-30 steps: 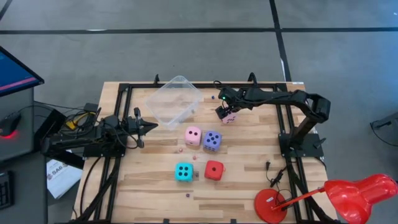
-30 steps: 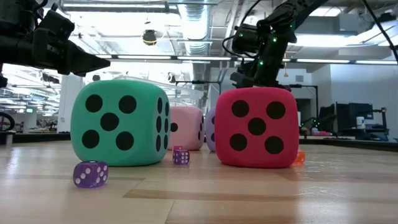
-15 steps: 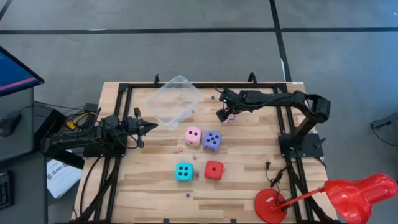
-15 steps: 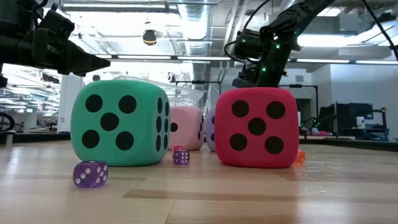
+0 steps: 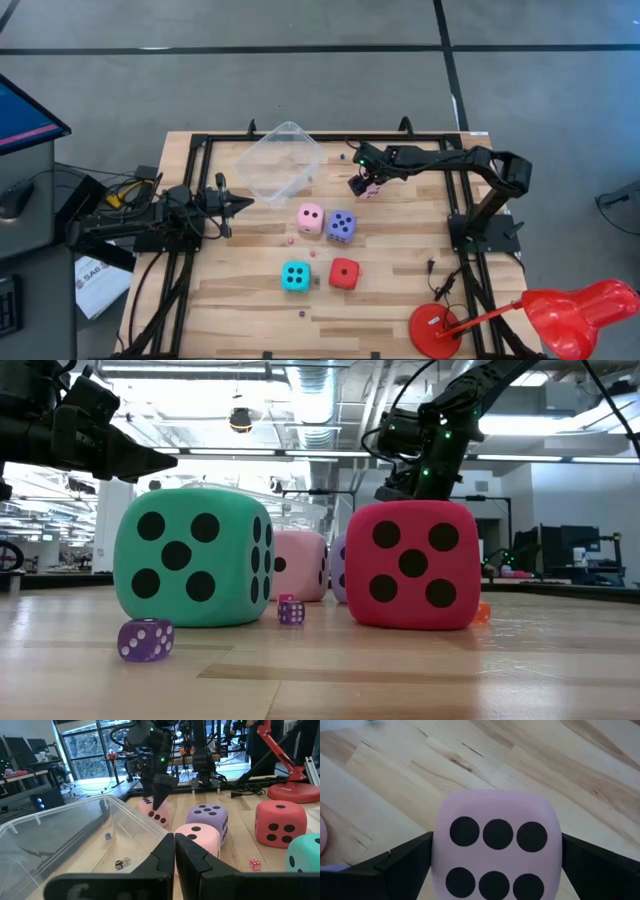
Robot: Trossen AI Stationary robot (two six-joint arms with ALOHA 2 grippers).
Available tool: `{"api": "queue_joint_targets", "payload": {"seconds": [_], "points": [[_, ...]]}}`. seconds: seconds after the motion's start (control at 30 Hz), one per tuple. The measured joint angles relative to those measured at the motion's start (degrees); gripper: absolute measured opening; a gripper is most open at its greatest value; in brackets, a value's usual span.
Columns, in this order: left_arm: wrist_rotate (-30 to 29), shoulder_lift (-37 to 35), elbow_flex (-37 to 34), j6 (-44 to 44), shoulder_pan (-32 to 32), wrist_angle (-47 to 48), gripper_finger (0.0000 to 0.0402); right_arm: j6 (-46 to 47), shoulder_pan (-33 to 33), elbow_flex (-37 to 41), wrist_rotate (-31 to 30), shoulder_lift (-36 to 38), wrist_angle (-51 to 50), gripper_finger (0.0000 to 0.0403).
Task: Pick & Place Dice
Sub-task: Put the top large pink dice into the transparent container
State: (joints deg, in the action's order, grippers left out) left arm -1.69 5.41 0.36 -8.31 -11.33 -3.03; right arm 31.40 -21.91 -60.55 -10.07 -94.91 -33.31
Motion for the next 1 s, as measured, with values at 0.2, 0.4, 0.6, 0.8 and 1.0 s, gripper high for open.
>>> {"api": "queue_joint_targets", "payload": {"seconds": [0.2, 0.4, 0.6, 0.8, 1.0], "points": [[0.02, 0.0, 0.0, 0.02, 0.01, -0.02, 0.0003, 0.61, 0.02, 0.02, -0.01, 0.0, -0.09, 0.04], [0.02, 0.0, 0.0, -0.01, -0.01, 0.0, 0.0003, 0.51, 0.03, 0.07, -0.16, 0.0, 0.18, 0.04], [0.01, 0.0, -0.01, 0.02, 0.0, 0.0, 0.0003, -0.37, 0.04, 0.07, -0.26, -0.02, 0.34, 0.04], [0.02, 0.0, 0.0, -0.01, 0.01, -0.02, 0.0003, -0.37, 0.12, 0.09, -0.28, -0.07, 1.25, 0.04], [0.02, 0.0, -0.01, 0.01, -0.01, -0.02, 0.0003, -0.38, 0.98, 0.09, -0.27, -0.07, 2.77, 0.04]]}}
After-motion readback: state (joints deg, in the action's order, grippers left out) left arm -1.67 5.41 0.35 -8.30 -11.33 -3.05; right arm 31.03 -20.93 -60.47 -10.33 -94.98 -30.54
